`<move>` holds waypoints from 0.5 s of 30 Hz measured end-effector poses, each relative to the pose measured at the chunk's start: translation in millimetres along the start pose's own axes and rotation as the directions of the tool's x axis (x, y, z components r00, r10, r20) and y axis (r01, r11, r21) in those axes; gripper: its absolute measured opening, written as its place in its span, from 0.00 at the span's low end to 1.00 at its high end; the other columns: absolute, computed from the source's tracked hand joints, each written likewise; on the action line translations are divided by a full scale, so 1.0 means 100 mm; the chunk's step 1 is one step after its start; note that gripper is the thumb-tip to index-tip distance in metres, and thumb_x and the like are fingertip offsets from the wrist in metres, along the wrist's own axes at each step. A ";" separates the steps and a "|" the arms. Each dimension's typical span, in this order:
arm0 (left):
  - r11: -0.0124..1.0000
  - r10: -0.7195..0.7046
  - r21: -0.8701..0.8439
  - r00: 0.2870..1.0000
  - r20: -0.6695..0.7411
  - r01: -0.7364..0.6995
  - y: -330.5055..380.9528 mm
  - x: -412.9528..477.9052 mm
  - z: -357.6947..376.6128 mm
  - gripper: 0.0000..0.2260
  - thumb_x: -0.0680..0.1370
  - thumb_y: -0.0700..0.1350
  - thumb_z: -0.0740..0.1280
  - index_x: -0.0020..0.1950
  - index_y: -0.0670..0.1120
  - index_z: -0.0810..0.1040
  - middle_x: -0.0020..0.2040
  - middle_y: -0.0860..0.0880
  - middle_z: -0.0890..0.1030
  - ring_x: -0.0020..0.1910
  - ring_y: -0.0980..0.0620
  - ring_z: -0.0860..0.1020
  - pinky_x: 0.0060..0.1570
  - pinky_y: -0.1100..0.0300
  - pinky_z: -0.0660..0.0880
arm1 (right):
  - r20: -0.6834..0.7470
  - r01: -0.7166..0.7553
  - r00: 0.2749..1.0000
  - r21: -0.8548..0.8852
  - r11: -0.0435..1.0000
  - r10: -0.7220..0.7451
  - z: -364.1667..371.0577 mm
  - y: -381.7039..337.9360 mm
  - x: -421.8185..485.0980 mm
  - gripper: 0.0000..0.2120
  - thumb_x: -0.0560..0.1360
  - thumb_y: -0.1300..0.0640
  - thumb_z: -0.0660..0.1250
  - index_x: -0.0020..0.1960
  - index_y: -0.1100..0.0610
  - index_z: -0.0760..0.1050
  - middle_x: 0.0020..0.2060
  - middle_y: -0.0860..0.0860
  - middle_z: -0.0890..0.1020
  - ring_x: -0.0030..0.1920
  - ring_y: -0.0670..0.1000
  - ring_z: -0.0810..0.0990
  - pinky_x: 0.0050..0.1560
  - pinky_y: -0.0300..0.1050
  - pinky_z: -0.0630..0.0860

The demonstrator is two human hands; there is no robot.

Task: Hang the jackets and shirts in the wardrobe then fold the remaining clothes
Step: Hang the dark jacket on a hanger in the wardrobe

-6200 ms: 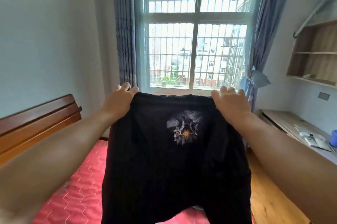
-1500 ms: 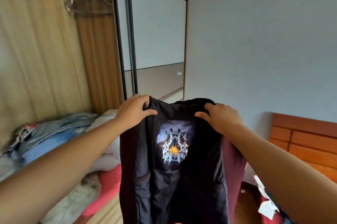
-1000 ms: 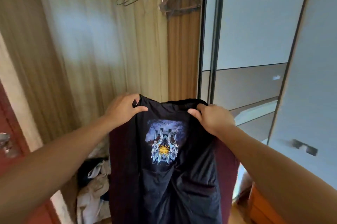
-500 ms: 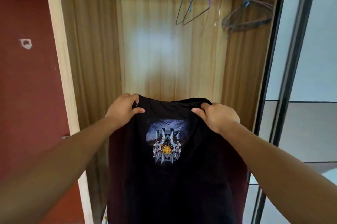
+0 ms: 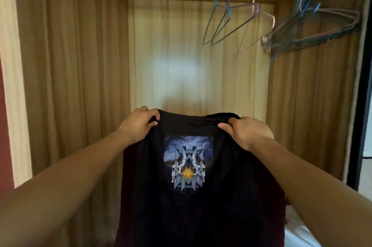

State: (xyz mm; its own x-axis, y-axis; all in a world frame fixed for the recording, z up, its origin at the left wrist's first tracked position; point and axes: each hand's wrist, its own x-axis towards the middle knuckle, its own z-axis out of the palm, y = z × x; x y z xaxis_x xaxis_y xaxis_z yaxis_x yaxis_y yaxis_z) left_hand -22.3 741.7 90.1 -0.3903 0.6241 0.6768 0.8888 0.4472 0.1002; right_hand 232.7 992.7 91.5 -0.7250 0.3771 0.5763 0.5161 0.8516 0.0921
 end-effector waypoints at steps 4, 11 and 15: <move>0.999 0.039 0.035 0.999 -0.024 -0.038 -0.22 0.48 0.06 0.06 0.83 0.41 0.63 0.55 0.51 0.77 0.45 0.51 0.70 0.43 0.50 0.72 0.44 0.55 0.70 | -0.031 0.010 0.999 -0.020 1.000 -0.011 0.12 0.06 0.49 0.33 0.79 0.28 0.41 0.57 0.49 0.75 0.44 0.50 0.80 0.47 0.56 0.80 0.40 0.50 0.74; 0.988 0.061 0.144 0.995 -0.077 -0.049 -0.46 1.38 0.02 0.12 0.81 0.38 0.61 0.56 0.54 0.77 0.47 0.52 0.71 0.47 0.48 0.72 0.47 0.49 0.76 | -0.097 0.033 0.995 -0.032 0.999 -0.036 0.09 0.25 1.40 0.33 0.79 0.28 0.41 0.60 0.49 0.75 0.46 0.51 0.80 0.48 0.56 0.80 0.43 0.51 0.74; 0.988 0.038 0.153 0.985 -0.171 -0.011 -0.56 1.87 -0.13 0.17 0.79 0.34 0.62 0.58 0.55 0.77 0.50 0.52 0.71 0.48 0.49 0.73 0.44 0.55 0.72 | -0.209 0.047 0.976 -0.093 0.995 -0.065 -0.13 0.36 2.05 0.31 0.80 0.29 0.43 0.60 0.49 0.74 0.46 0.52 0.80 0.48 0.58 0.80 0.41 0.50 0.71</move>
State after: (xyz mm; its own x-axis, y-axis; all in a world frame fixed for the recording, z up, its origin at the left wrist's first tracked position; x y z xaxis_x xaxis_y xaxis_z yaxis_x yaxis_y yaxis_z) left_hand -142.2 824.8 220.9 -0.3096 0.5217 0.7950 0.8459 0.5330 -0.0204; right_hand 109.3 1096.0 223.5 -0.6456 0.2361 0.7263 0.5219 0.8307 0.1938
